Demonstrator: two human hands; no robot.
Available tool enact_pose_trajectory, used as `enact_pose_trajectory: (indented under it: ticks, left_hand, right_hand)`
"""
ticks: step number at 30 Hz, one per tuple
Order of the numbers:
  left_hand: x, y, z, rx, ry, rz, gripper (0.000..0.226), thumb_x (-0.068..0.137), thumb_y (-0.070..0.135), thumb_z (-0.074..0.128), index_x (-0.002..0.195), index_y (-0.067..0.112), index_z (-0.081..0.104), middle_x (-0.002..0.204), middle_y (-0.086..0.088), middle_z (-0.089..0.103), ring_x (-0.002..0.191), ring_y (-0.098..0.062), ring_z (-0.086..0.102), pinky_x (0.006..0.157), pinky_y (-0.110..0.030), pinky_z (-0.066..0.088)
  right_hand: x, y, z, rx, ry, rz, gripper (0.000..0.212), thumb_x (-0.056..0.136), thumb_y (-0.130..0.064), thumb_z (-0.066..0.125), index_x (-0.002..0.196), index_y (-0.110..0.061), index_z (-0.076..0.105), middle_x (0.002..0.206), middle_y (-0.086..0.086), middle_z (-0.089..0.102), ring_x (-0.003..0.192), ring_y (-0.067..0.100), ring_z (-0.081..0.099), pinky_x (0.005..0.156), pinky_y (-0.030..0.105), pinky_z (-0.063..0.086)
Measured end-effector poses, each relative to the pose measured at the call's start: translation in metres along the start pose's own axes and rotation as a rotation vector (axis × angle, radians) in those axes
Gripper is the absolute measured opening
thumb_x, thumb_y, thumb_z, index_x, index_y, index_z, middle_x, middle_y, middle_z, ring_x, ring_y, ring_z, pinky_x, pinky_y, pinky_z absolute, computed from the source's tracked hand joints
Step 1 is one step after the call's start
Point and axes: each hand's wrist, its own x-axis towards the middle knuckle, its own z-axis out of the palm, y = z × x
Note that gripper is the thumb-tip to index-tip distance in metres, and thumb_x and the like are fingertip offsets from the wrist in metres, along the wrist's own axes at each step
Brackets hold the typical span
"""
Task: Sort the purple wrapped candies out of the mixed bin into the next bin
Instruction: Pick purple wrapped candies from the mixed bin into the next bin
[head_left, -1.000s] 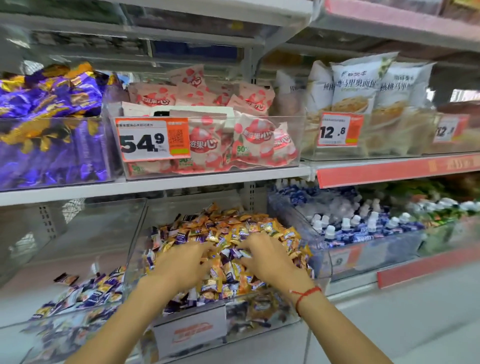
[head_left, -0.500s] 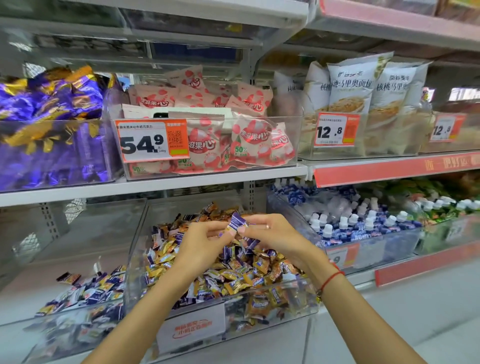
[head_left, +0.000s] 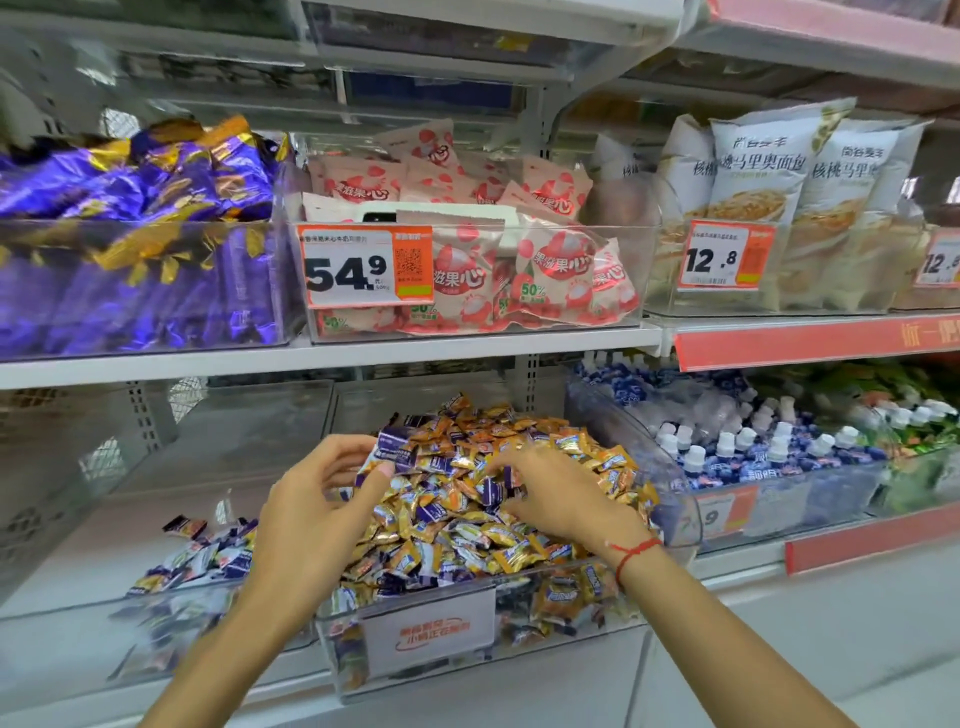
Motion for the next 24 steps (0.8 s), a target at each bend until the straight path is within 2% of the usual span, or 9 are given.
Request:
enact_pose_trajectory:
  ticks: [4,6,8,11,14,16,18,21,24]
  left_hand:
    - [0.0,0.0,-0.006,-0.02,0.077,0.028,0.019,0.087,0.03,0.067,0.093,0.045,0.057,0.1,0.024,0.062,0.099,0.002,0.058,0.078,-0.016,0.043]
    - [0.003,-0.001,-0.011,-0.045,0.097,0.02,0.017,0.086,0.03,0.068,0.093,0.042,0.059,0.099,0.023,0.064,0.097,0.001,0.06,0.079,-0.018,0.045]
    - [0.006,-0.004,-0.019,-0.065,0.114,-0.007,0.013,0.085,0.031,0.068,0.096,0.037,0.064,0.099,0.018,0.068,0.096,-0.002,0.062,0.083,-0.025,0.049]
    - [0.013,-0.011,-0.037,-0.023,0.129,-0.035,0.018,0.086,0.032,0.068,0.103,0.03,0.067,0.101,0.016,0.068,0.095,-0.002,0.062,0.087,-0.028,0.049]
    - [0.019,-0.022,-0.061,0.025,0.181,-0.107,0.015,0.087,0.03,0.069,0.102,0.028,0.068,0.099,0.012,0.07,0.094,-0.008,0.064,0.089,-0.035,0.05]
    - [0.021,-0.033,-0.078,0.138,0.238,-0.174,0.009,0.087,0.03,0.068,0.095,0.035,0.067,0.094,0.014,0.07,0.093,-0.01,0.066,0.088,-0.039,0.051]
    - [0.022,-0.042,-0.093,0.288,0.278,-0.215,0.006,0.087,0.033,0.066,0.09,0.038,0.065,0.091,0.016,0.069,0.091,-0.01,0.066,0.081,-0.037,0.052]
    - [0.023,-0.053,-0.106,0.428,0.238,-0.251,0.013,0.091,0.036,0.062,0.103,0.039,0.066,0.098,0.014,0.07,0.093,-0.01,0.064,0.073,-0.031,0.047]
    - [0.023,-0.061,-0.11,0.537,0.118,-0.299,0.033,0.092,0.041,0.059,0.124,0.036,0.06,0.118,0.009,0.067,0.11,-0.017,0.062,0.089,-0.039,0.05]
  right_hand:
    - [0.017,-0.006,0.004,-0.209,0.013,-0.032,0.028,0.088,-0.039,0.066,0.111,-0.023,0.065,0.106,0.004,0.067,0.1,0.026,0.062,0.065,0.03,0.041]
    - [0.019,-0.009,0.001,-0.177,0.012,-0.022,0.027,0.091,-0.043,0.061,0.102,-0.019,0.063,0.099,0.003,0.065,0.095,0.026,0.061,0.062,0.03,0.039]
    - [0.015,-0.014,-0.002,-0.041,0.064,0.009,0.027,0.096,-0.042,0.054,0.102,-0.016,0.057,0.088,-0.001,0.059,0.084,0.022,0.058,0.055,0.03,0.035]
    - [0.011,-0.037,-0.008,0.314,0.155,0.025,0.027,0.1,-0.034,0.048,0.12,-0.017,0.051,0.085,-0.001,0.057,0.075,0.017,0.054,0.061,0.031,0.036]
    - [0.013,-0.08,-0.011,0.604,0.103,-0.098,0.022,0.099,-0.036,0.05,0.115,-0.021,0.051,0.086,0.01,0.057,0.069,0.014,0.048,0.064,0.031,0.037]
    - [0.017,-0.116,-0.006,0.694,0.057,-0.23,0.021,0.097,-0.036,0.055,0.112,-0.022,0.055,0.087,0.001,0.055,0.068,0.006,0.046,0.064,0.022,0.037]
    - [0.025,-0.148,0.003,0.648,0.078,-0.322,0.024,0.095,-0.035,0.057,0.116,-0.022,0.058,0.091,-0.008,0.055,0.076,0.005,0.048,0.068,0.021,0.037]
    - [0.045,-0.176,0.013,0.412,0.1,-0.377,0.038,0.095,-0.034,0.057,0.131,-0.021,0.052,0.116,0.0,0.06,0.11,0.017,0.048,0.091,0.033,0.04]
    - [0.055,-0.176,0.015,0.251,-0.051,-0.372,0.058,0.094,-0.035,0.058,0.147,-0.025,0.036,0.138,0.006,0.05,0.133,0.025,0.034,0.107,0.041,0.028]
